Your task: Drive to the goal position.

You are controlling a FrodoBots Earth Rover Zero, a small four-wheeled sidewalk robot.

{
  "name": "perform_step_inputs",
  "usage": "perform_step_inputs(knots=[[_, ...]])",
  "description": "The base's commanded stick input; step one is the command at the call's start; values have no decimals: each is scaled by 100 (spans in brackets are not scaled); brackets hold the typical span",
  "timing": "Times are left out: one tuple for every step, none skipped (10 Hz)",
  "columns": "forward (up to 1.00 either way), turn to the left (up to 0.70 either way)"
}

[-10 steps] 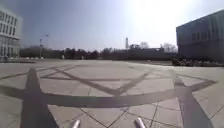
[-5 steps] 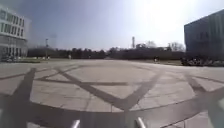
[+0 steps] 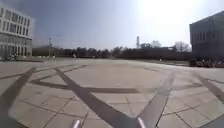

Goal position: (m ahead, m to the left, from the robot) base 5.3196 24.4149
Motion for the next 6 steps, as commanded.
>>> perform_step_inputs(knots=[[100,0],[100,0],[100,0],[100,0],[100,0],[100,0]])
